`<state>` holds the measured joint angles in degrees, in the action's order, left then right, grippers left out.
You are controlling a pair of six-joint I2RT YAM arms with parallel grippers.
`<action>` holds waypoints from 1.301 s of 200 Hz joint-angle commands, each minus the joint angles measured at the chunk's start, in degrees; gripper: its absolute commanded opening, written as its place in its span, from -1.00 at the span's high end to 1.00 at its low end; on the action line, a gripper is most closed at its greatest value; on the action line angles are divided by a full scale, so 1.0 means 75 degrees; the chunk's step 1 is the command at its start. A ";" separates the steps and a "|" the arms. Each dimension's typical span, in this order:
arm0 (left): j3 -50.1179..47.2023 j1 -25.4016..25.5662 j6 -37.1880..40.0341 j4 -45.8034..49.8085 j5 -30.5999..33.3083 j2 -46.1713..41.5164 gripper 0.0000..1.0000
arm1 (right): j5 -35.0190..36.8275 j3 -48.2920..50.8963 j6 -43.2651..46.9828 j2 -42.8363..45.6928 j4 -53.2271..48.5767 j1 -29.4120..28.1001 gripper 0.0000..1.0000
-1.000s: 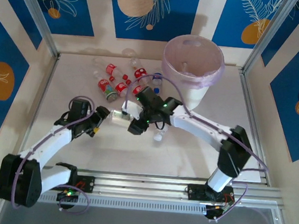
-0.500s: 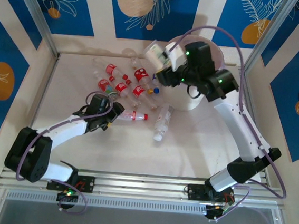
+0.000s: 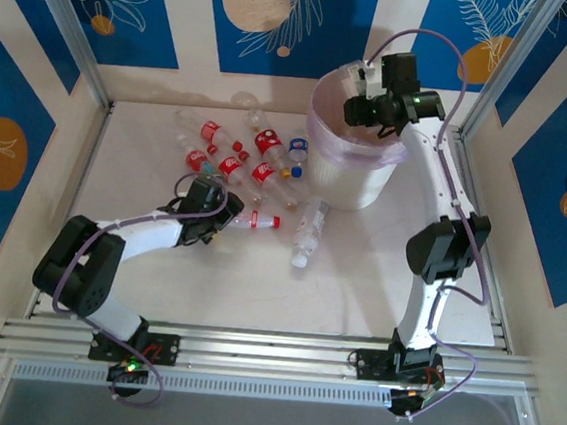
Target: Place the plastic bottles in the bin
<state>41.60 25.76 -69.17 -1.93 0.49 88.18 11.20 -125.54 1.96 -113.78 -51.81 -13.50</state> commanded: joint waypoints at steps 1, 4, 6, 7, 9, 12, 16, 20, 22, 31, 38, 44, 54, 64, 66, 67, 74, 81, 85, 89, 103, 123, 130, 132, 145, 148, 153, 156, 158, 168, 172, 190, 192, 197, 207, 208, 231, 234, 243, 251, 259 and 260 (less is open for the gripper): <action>0.0207 0.0077 -0.0161 -0.0189 0.0365 0.0195 -0.77 | -0.0384 -0.0213 -0.0153 -0.0246 -0.0253 -0.0014 0.26; 0.0207 0.0078 -0.0164 -0.0212 0.0376 0.0225 -0.77 | -0.0425 -0.0152 -0.0137 -0.0260 -0.0230 -0.0005 0.26; 0.0215 0.0080 -0.0162 -0.0220 0.0379 0.0235 -0.76 | -0.0456 -0.0112 -0.0142 -0.0263 -0.0191 0.0004 0.26; 0.0217 0.0081 -0.0157 -0.0221 0.0379 0.0245 -0.76 | -0.0471 -0.0095 -0.0143 -0.0269 -0.0186 0.0005 0.26; 0.0233 0.0081 -0.0142 -0.0216 0.0380 0.0266 -0.76 | -0.0503 -0.0039 -0.0135 -0.0279 -0.0139 0.0012 0.25; 0.0266 0.0081 -0.0116 -0.0187 0.0380 0.0291 -0.76 | -0.0544 0.0036 -0.0132 -0.0277 -0.0097 0.0023 0.25; 0.0312 0.0081 -0.0081 -0.0138 0.0390 0.0315 -0.75 | -0.0573 0.0116 -0.0126 -0.0286 -0.0058 0.0029 0.25; 0.0365 0.0080 -0.0042 -0.0078 0.0397 0.0351 -0.76 | -0.0598 0.0184 -0.0115 -0.0316 -0.0039 0.0038 0.24; 0.0393 0.0090 -0.0028 -0.0040 0.0402 0.0366 -0.76 | -0.0608 0.0204 -0.0101 -0.0332 -0.0043 0.0050 0.24; 0.0448 0.0101 0.0011 0.0043 0.0442 0.0413 -0.75 | -0.0629 0.0288 -0.0073 -0.0400 -0.0080 0.0053 0.22; 0.0447 0.0095 0.0006 0.0041 0.0475 0.0441 -0.74 | -0.0626 0.0358 -0.0044 -0.0473 -0.0121 0.0043 0.20; 0.0435 0.0097 -0.0009 0.0025 0.0515 0.0456 -0.73 | -0.0621 0.0441 -0.0038 -0.0514 -0.0128 0.0047 0.19; 0.0413 0.0104 -0.0052 0.0018 0.0564 0.0484 -0.70 | -0.0626 0.0611 -0.0027 -0.0567 -0.0094 0.0052 0.17; 0.0399 0.0097 -0.0082 0.0000 0.0595 0.0511 -0.68 | -0.0650 0.0805 -0.0038 -0.0591 -0.0032 0.0057 0.16; 0.0398 0.0108 -0.0091 0.0000 0.0601 0.0518 -0.68 | -0.0656 0.0834 -0.0038 -0.0591 -0.0006 0.0054 0.16; 0.0396 0.0107 -0.0093 0.0000 0.0601 0.0515 -0.68 | -0.0656 0.0858 -0.0044 -0.0603 -0.0006 0.0060 0.15; 0.0387 0.0105 -0.0116 0.0000 0.0613 0.0533 -0.66 | -0.0671 0.0963 -0.0066 -0.0621 0.0056 0.0054 0.13; 0.0371 0.0103 -0.0135 -0.0012 0.0620 0.0534 -0.64 | -0.0694 0.1031 -0.0067 -0.0635 0.0081 0.0066 0.10; 0.0356 0.0104 -0.0141 -0.0006 0.0625 0.0527 -0.63 | -0.0694 0.1060 -0.0072 -0.0650 0.0086 0.0071 0.06; 0.0349 0.0103 -0.0158 0.0000 0.0626 0.0524 -0.62 | -0.0686 0.1078 -0.0058 -0.0667 0.0075 0.0077 0.02; 0.0295 0.0093 -0.0182 -0.0018 0.0655 0.0487 -0.60 | -0.0720 0.1122 -0.0045 -0.0699 0.0074 0.0080 -0.13; 0.0254 0.0104 -0.0188 -0.0003 0.0673 0.0475 -0.58 | -0.0768 0.1106 -0.0038 -0.0677 0.0077 0.0083 -0.39; 0.0253 0.0100 -0.0188 0.0000 0.0673 0.0477 -0.57 | -0.0747 0.1085 -0.0035 -0.0671 0.0086 0.0077 -0.45; 0.0247 0.0103 -0.0188 0.0000 0.0667 0.0474 -0.57 | -0.0744 0.1077 -0.0032 -0.0664 0.0087 0.0074 -0.47; 0.0221 0.0093 -0.0202 0.0000 0.0673 0.0460 -0.56 | -0.0716 0.0972 0.0008 -0.0645 0.0043 0.0081 -0.57; 0.0213 0.0103 -0.0200 0.0000 0.0673 0.0464 -0.56 | -0.0701 0.0941 0.0003 -0.0639 0.0024 0.0077 -0.62; 0.0207 0.0091 -0.0206 -0.0001 0.0674 0.0465 -0.55 | -0.0687 0.0890 0.0008 -0.0638 -0.0011 0.0095 -0.66; 0.0196 0.0103 -0.0203 0.0000 0.0677 0.0459 -0.55 | -0.0679 0.0848 0.0020 -0.0628 -0.0030 0.0089 -0.68; 0.0195 0.0098 -0.0204 0.0000 0.0683 0.0455 -0.55 | -0.0669 0.0824 0.0023 -0.0630 -0.0038 0.0092 -0.76; 0.0185 0.0100 -0.0207 0.0010 0.0690 0.0450 -0.55 | -0.0628 0.0702 0.0042 -0.0595 -0.0090 0.0092 -0.99; 0.0181 0.0102 -0.0190 0.0005 0.0695 0.0453 -0.54 | -0.0624 0.0643 0.0054 -0.0582 -0.0100 0.0090 -0.98; 0.0182 0.0102 -0.0188 -0.0012 0.0684 0.0483 -0.53 | -0.0664 0.0268 0.0148 -0.0530 -0.0275 0.0106 -0.98; 0.0177 0.0098 -0.0188 -0.0012 0.0678 0.0487 -0.53 | -0.0653 0.0207 0.0158 -0.0515 -0.0322 0.0102 -0.98; 0.0183 0.0098 -0.0188 -0.0023 0.0675 0.0492 -0.52 | -0.0650 0.0048 0.0176 -0.0503 -0.0413 0.0101 -0.98; 0.0182 0.0097 -0.0187 -0.0041 0.0664 0.0530 -0.50 | -0.0661 -0.0283 0.0216 -0.0429 -0.0610 0.0101 -0.98; 0.0182 0.0101 -0.0187 -0.0044 0.0662 0.0533 -0.50 | -0.0667 -0.0327 0.0224 -0.0417 -0.0624 0.0101 -0.98; 0.0169 0.0097 -0.0215 -0.0114 0.0626 0.0612 -0.45 | -0.0645 -0.1024 0.0255 -0.0028 -0.1023 0.0087 -0.98; 0.0171 0.0104 -0.0219 -0.0117 0.0626 0.0617 -0.44 | -0.0623 -0.1128 0.0255 0.0027 -0.1107 0.0078 -0.98; 0.0162 0.0103 -0.0226 -0.0117 0.0645 0.0650 -0.39 | -0.0536 -0.1330 0.0180 0.0262 -0.1325 0.0064 -0.98; 0.0154 0.0098 -0.0229 -0.0117 0.0666 0.0664 -0.36 | -0.0583 -0.1330 0.0072 0.0541 -0.1368 0.0042 -0.98; 0.0142 0.0103 -0.0224 -0.0128 0.0684 0.0653 -0.34 | -0.0663 -0.1146 -0.0027 0.0884 -0.1308 0.0004 -0.98; 0.0139 0.0104 -0.0223 -0.0128 0.0690 0.0653 -0.33 | -0.0674 -0.1110 -0.0038 0.0926 -0.1296 -0.0007 -0.98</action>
<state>43.55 26.02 -70.52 -3.27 4.21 92.18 7.40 -132.77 2.87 -115.52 -58.00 -13.04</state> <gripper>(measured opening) 0.683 0.990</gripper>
